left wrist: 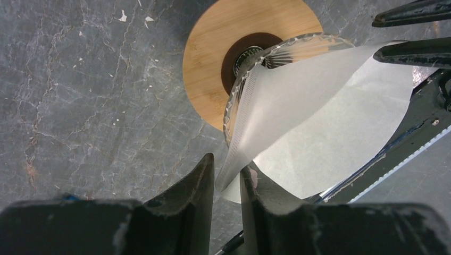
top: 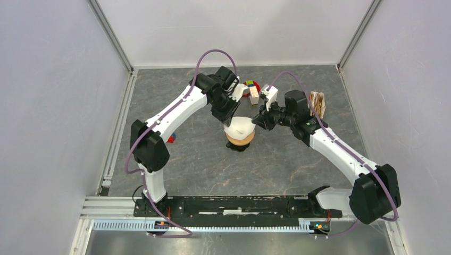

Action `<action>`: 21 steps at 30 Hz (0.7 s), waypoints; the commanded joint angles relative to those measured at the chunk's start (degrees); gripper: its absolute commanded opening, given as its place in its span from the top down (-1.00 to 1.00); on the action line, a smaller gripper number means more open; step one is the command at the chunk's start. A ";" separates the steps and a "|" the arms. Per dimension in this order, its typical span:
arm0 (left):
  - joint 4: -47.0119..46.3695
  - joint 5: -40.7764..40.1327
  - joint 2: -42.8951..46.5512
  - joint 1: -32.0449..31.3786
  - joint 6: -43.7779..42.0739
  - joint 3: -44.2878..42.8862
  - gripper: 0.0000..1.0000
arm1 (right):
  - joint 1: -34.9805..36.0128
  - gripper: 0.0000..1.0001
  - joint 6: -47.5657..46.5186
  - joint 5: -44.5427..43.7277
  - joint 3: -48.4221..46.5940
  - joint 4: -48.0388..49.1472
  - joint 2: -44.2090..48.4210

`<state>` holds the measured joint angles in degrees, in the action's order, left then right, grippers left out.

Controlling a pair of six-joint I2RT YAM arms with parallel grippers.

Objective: Place the coffee filter in the dripper

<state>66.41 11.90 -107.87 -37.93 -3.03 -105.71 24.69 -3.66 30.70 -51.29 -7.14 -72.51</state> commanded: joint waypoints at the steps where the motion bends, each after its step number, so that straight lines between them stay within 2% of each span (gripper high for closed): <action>1: -3.45 -0.45 2.54 0.23 -1.34 0.24 0.38 | 0.59 0.56 -1.78 -2.03 -2.50 0.52 -0.18; 12: -6.78 0.14 2.14 0.14 0.01 1.94 0.30 | 1.42 0.55 -2.43 -2.16 -2.42 0.29 -0.54; 21: -9.80 0.84 4.75 0.10 -0.79 2.85 0.05 | 1.50 0.32 -2.23 0.70 -6.77 -1.36 0.01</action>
<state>60.55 12.10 -107.72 -37.95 -3.01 -103.22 25.89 -5.37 29.74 -53.65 -9.23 -73.17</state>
